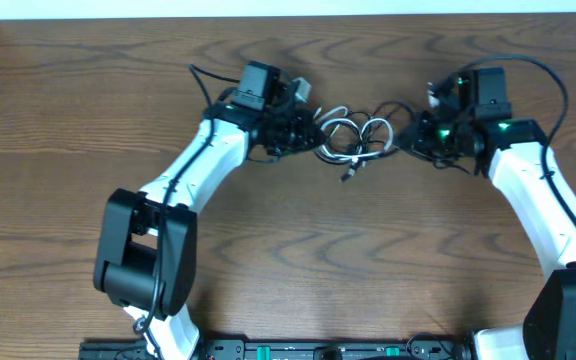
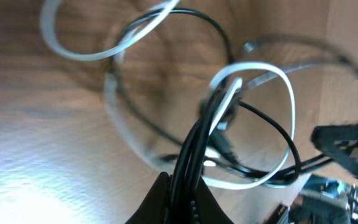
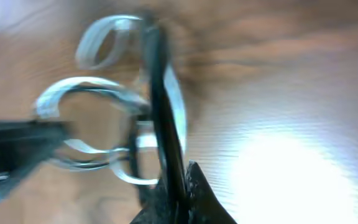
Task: Untangle cables
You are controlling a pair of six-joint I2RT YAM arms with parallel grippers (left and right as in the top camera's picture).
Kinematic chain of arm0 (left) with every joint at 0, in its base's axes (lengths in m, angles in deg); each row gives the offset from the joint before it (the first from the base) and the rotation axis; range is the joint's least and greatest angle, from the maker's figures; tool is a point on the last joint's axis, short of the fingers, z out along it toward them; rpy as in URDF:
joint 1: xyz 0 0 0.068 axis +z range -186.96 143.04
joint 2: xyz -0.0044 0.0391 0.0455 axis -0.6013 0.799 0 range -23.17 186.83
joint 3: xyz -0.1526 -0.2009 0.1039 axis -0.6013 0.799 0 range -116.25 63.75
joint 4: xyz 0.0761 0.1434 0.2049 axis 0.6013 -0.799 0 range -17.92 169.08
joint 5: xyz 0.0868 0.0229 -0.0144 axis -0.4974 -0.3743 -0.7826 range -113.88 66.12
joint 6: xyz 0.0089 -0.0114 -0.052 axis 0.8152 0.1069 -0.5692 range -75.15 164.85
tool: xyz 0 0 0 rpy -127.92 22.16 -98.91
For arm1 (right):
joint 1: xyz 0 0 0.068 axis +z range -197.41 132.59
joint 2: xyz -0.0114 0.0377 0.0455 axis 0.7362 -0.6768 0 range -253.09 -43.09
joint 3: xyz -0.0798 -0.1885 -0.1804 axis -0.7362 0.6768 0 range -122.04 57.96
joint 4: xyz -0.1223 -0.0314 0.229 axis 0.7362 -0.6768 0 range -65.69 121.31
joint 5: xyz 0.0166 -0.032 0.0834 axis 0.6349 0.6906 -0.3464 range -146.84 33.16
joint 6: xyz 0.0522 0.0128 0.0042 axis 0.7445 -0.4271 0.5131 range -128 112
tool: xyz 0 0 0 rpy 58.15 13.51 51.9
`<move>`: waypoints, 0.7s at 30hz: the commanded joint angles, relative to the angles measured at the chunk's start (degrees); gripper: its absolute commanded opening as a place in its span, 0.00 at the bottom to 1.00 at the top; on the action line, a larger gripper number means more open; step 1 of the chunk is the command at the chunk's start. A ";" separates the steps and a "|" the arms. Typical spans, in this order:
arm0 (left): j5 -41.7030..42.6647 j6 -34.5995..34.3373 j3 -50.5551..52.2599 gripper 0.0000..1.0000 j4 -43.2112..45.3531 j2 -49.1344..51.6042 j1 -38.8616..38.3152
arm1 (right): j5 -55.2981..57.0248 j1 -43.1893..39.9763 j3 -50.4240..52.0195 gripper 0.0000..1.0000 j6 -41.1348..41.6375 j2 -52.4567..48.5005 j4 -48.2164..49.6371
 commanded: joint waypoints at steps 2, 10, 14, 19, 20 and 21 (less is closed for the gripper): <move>1.29 3.28 -0.87 0.07 1.38 -7.82 2.16 | 10.47 -2.23 0.02 0.01 0.92 1.36 -2.95; 1.18 2.25 -0.87 0.07 5.88 -21.62 2.27 | 14.88 -2.56 0.09 0.01 0.37 -0.37 -5.40; 0.94 0.98 -0.87 0.07 8.28 -28.09 2.43 | 14.82 -2.56 0.42 0.01 -0.20 -2.34 -5.90; -1.16 -2.64 -0.87 0.08 9.18 -33.40 3.87 | 14.82 -2.51 0.74 0.01 -1.33 -5.16 -5.99; -1.16 -2.84 -0.87 0.07 9.38 -34.12 4.20 | 14.73 -2.51 0.74 0.01 -1.79 -5.75 -5.99; -1.16 -2.84 -0.87 0.07 9.40 -34.69 4.52 | 14.27 -2.51 0.74 0.01 -2.69 -6.08 -5.97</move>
